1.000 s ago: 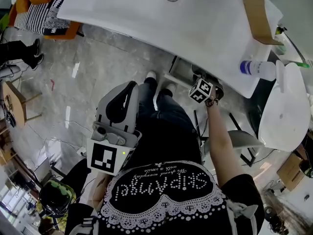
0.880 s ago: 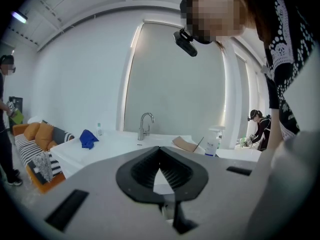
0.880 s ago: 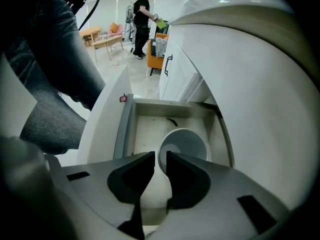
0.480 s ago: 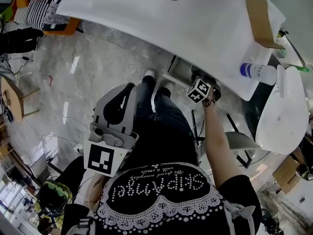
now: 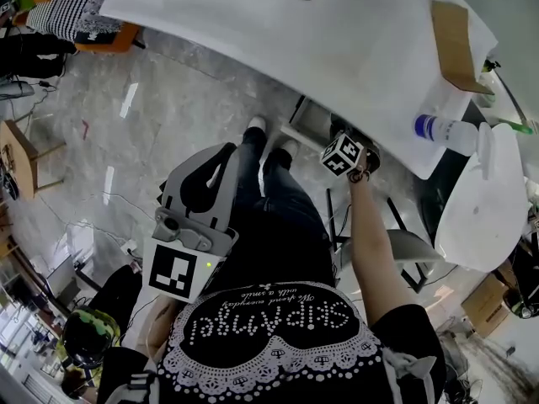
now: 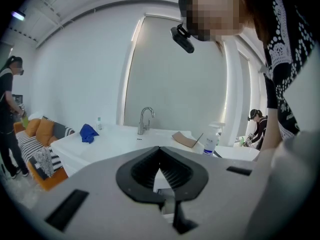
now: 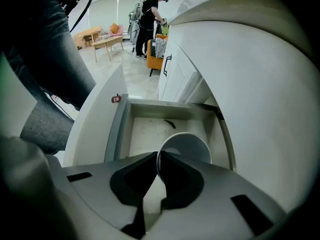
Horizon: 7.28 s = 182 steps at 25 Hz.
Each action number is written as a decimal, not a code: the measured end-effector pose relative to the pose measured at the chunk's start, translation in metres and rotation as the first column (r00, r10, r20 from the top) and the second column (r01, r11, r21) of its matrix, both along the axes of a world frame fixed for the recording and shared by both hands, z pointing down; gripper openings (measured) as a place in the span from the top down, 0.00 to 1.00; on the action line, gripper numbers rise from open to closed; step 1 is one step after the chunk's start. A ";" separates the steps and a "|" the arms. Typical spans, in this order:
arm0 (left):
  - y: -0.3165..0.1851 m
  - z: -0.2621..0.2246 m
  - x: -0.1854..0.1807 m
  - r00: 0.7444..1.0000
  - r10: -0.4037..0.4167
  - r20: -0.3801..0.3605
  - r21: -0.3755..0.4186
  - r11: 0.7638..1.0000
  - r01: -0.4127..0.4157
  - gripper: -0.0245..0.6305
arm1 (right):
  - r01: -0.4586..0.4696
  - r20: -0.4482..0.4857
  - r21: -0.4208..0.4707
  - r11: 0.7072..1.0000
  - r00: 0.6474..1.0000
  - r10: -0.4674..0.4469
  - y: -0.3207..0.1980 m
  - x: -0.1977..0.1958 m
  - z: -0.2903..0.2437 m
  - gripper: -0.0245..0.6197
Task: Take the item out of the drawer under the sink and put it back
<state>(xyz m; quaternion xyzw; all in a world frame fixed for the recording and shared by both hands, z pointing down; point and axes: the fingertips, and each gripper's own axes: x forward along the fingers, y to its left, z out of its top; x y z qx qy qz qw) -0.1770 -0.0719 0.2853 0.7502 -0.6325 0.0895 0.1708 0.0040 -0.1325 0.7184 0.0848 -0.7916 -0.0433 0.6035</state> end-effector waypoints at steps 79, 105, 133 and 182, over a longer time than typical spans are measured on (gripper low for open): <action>0.031 -0.029 0.047 0.977 0.203 -0.070 0.198 0.962 -0.186 0.96 | -0.312 0.312 0.210 0.927 0.919 0.239 0.047 0.006 -0.159 0.92; 0.031 -0.041 0.058 0.956 0.279 -0.089 0.261 0.933 -0.248 0.96 | -0.592 0.667 0.210 0.778 0.668 0.329 0.049 0.012 -0.312 0.92; 0.017 -0.054 0.076 0.926 0.365 -0.095 0.304 0.897 -0.322 0.96 | -0.767 0.894 0.146 0.625 0.373 0.249 0.058 0.032 -0.447 0.92; 0.017 -0.050 0.106 0.891 0.441 -0.112 0.261 0.878 -0.402 0.96 | -0.763 0.906 0.074 0.642 0.320 0.276 0.081 0.041 -0.448 0.92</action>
